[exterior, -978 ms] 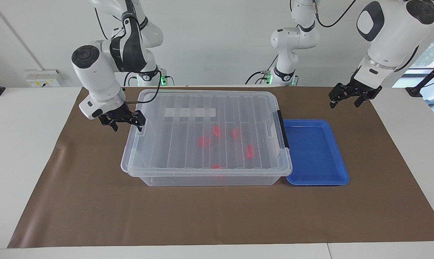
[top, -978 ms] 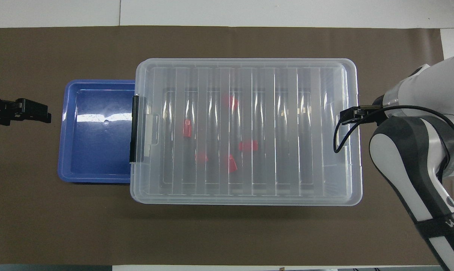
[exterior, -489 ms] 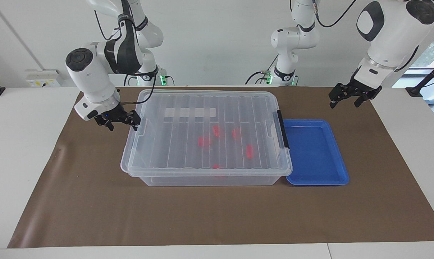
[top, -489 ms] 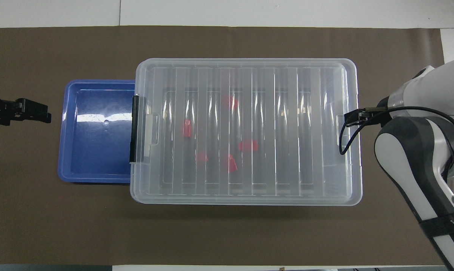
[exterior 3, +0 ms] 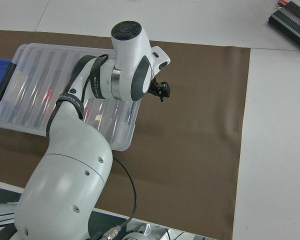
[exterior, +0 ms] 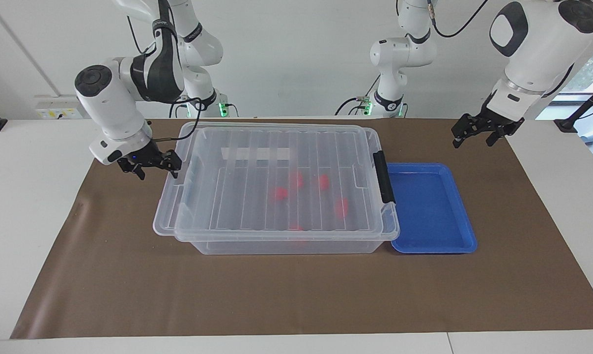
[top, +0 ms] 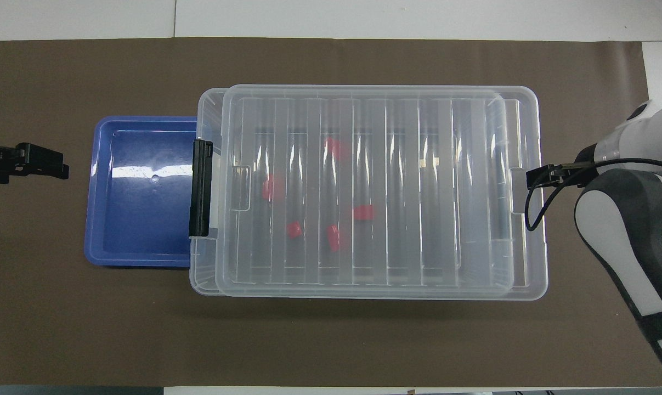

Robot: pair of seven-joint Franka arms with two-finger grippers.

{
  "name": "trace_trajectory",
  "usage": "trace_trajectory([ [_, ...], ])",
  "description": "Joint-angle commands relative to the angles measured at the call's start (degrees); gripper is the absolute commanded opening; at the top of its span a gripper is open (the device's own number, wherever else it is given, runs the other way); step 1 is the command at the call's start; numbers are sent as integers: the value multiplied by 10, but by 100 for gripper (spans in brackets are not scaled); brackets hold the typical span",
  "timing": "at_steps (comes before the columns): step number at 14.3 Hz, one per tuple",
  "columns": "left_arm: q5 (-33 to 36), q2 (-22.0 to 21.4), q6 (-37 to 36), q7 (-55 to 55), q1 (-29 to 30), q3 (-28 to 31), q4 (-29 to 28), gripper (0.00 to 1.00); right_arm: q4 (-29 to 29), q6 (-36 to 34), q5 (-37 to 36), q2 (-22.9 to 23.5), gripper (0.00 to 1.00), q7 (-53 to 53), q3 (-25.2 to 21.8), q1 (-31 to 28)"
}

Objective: Place red block in blue tray from box
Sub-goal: 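Slide the clear lid away from the tray with the right gripper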

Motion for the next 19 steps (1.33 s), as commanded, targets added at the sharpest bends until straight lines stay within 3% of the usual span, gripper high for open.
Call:
trace_trajectory([
  [1, -4, -4, -7, 5, 8, 0, 5, 100, -20, 23, 2, -13, 100, -45, 3, -27],
  [13, 4, 3, 10, 9, 0, -8, 13, 100, -14, 27, 0, -8, 100, -155, 3, -97],
  [19, 2, 3, 47, 1, -77, -12, 1, 100, -8, 31, -1, -6, 100, -201, 3, -126],
])
